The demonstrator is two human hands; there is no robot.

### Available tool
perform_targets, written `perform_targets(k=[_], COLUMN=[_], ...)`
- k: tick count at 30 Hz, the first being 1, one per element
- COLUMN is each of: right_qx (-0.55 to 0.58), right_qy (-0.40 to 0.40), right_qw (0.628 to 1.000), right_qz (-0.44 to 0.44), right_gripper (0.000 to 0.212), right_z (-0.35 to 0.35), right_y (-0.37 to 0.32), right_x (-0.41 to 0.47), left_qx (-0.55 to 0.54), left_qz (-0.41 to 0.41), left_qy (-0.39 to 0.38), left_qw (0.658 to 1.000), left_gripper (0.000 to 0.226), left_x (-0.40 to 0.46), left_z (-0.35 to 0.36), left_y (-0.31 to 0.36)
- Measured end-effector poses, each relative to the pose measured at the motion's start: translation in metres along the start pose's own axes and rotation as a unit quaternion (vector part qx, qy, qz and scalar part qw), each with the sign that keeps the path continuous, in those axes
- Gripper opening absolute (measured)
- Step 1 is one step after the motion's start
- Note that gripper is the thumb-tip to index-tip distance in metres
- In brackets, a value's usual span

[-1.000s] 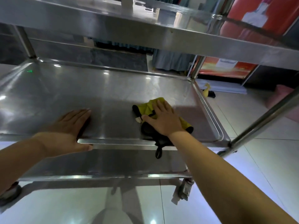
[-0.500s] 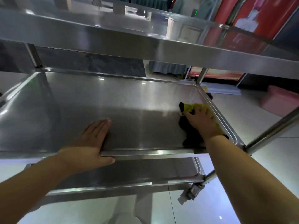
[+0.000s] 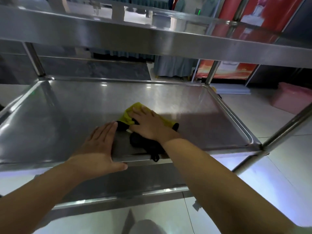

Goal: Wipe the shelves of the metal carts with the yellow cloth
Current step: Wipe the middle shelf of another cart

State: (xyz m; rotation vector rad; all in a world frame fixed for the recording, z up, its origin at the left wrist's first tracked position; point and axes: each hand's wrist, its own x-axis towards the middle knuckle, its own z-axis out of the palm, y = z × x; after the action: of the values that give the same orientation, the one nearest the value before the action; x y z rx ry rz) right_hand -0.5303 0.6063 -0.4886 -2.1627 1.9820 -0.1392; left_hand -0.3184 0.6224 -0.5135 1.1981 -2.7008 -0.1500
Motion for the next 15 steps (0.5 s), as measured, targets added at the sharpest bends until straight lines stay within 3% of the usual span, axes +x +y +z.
perform_targets(k=[5, 10, 15], right_qx=[0.064, 0.1, 0.084], right_qy=[0.01, 0.056, 0.098], right_qw=[0.997, 0.977, 0.953], right_qz=[0.032, 0.182, 0.272], right_gripper=[0.061, 0.06, 0.038], right_z=[-0.009, -0.033, -0.033], right_y=[0.05, 0.132, 0.212], right_x=[-0.041, -0.085, -0.123], left_qx=[-0.019, -0.006, 0.008], left_qz=[0.006, 0.003, -0.005], left_qy=[0.029, 0.011, 0.001], left_qw=[0.999, 1.0, 1.0], left_gripper=[0.135, 0.134, 0.134], left_x=[-0.003, -0.003, -0.002], left_z=[-0.002, -0.007, -0.009], left_y=[0.004, 0.009, 0.013])
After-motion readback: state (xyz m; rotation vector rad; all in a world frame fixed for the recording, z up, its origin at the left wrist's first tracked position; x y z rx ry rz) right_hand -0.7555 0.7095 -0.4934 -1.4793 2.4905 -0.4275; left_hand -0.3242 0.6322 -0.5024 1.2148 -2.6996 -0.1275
